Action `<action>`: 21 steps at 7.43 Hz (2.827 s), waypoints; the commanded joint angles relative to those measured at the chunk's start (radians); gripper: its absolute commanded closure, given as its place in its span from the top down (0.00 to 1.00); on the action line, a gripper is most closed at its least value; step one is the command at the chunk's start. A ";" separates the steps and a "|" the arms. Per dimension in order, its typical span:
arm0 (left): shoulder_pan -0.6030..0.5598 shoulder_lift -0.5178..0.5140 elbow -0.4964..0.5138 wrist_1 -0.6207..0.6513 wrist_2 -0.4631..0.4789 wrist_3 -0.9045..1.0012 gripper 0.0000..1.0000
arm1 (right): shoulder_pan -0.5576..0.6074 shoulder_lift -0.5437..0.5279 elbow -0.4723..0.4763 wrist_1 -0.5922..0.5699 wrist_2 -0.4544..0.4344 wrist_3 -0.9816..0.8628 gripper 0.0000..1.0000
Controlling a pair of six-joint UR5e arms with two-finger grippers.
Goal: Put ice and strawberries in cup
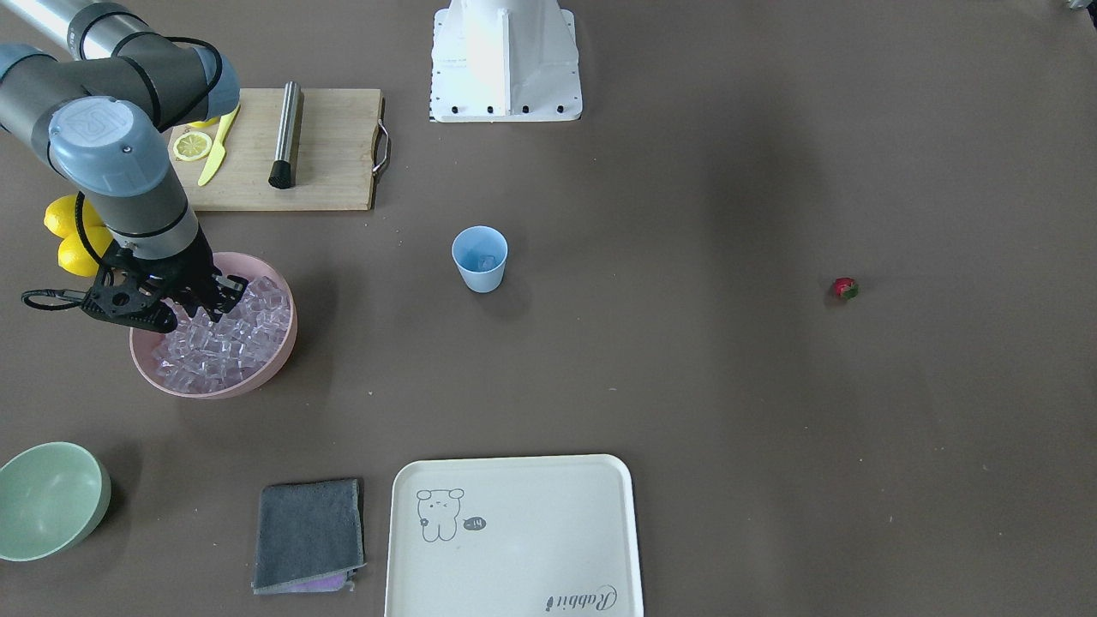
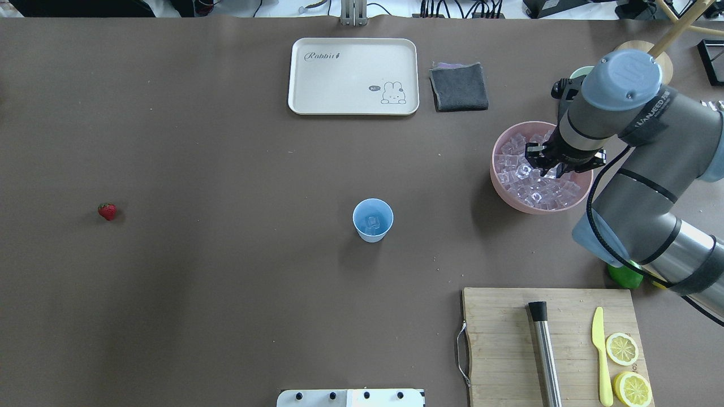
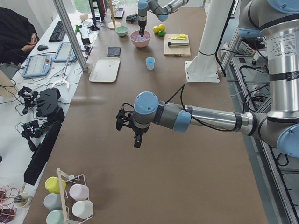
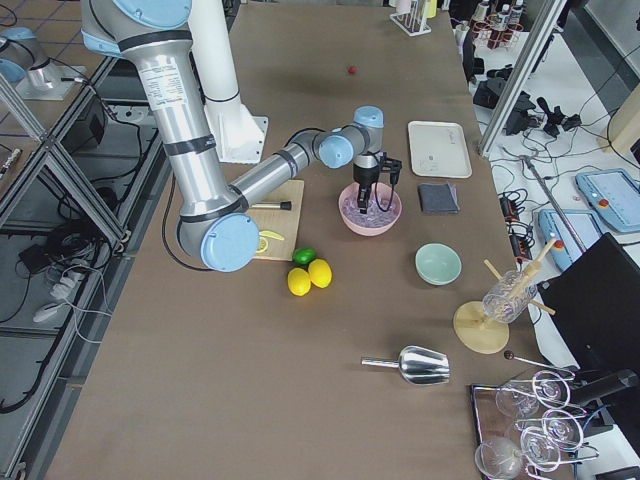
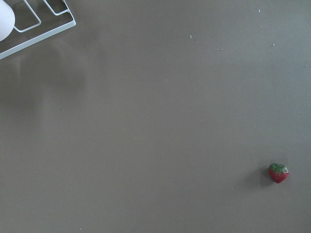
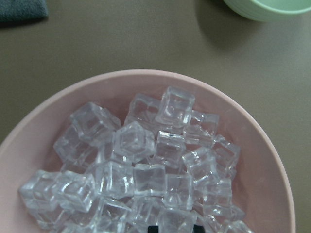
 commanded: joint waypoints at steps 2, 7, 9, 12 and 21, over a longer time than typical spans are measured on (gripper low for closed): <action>0.000 0.001 0.006 0.002 -0.002 0.000 0.98 | 0.029 0.131 0.045 -0.052 0.106 0.019 0.00; 0.000 -0.001 0.029 0.002 0.000 0.000 0.98 | -0.219 0.402 -0.023 -0.061 0.070 0.360 0.00; 0.000 -0.001 0.029 0.002 0.000 0.002 0.98 | -0.270 0.402 -0.046 -0.035 0.030 0.369 0.00; 0.000 -0.001 0.028 0.002 -0.002 0.002 0.98 | -0.289 0.402 -0.140 0.087 0.011 0.372 0.02; 0.266 -0.096 0.029 -0.219 0.067 -0.546 0.97 | -0.010 0.238 0.024 -0.046 0.166 -0.007 1.00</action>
